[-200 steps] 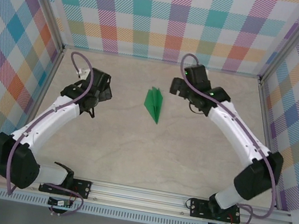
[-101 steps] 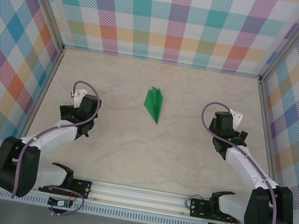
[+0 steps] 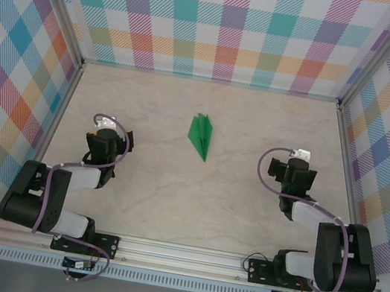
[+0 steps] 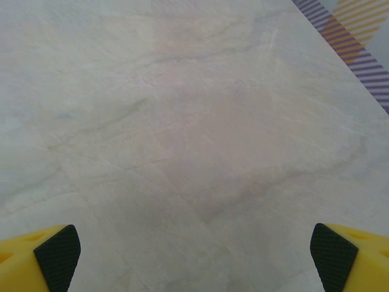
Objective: Fold a paper plane with a square sheet of paper (pick it up from the middle)
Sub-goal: Reset both arms
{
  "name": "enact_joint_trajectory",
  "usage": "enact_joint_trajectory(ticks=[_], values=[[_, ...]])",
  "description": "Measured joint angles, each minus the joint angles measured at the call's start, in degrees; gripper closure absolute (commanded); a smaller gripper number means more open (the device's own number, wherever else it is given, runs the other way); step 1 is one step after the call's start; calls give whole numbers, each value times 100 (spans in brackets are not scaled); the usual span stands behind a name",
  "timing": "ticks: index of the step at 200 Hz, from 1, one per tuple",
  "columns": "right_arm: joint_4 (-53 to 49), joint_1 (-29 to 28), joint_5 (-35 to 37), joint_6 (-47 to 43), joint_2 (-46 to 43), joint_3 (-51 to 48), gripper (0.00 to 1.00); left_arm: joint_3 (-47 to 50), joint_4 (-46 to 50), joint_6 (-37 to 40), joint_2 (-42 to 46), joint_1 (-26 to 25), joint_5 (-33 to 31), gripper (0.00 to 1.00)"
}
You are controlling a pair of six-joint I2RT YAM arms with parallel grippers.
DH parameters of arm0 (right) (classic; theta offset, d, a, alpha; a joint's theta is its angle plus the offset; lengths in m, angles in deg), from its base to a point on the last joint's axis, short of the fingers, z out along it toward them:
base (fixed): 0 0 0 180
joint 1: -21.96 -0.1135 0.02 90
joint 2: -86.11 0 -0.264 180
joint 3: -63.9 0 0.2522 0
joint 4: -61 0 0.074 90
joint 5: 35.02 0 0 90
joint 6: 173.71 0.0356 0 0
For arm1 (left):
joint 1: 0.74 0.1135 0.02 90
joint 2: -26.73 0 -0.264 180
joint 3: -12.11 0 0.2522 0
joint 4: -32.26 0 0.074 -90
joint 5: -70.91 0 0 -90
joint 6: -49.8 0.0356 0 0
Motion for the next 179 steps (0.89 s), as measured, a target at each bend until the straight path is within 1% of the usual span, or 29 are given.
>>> enact_joint_trajectory(ticks=[26,44,66,99,179], values=[[608,94,-479,-133,229,2,0,0,-348,111,-264,2,356,0],[1073,118,-726,-197,599,4,0,-2,-577,151,-431,4,509,0],[1252,155,-949,-258,933,9,0,-9,-831,188,-745,7,608,0],[1685,273,-1196,-258,1147,13,0,-81,-822,212,-898,7,627,0],[1733,433,-1495,-251,1246,13,0,-170,-822,210,-898,63,629,0]])
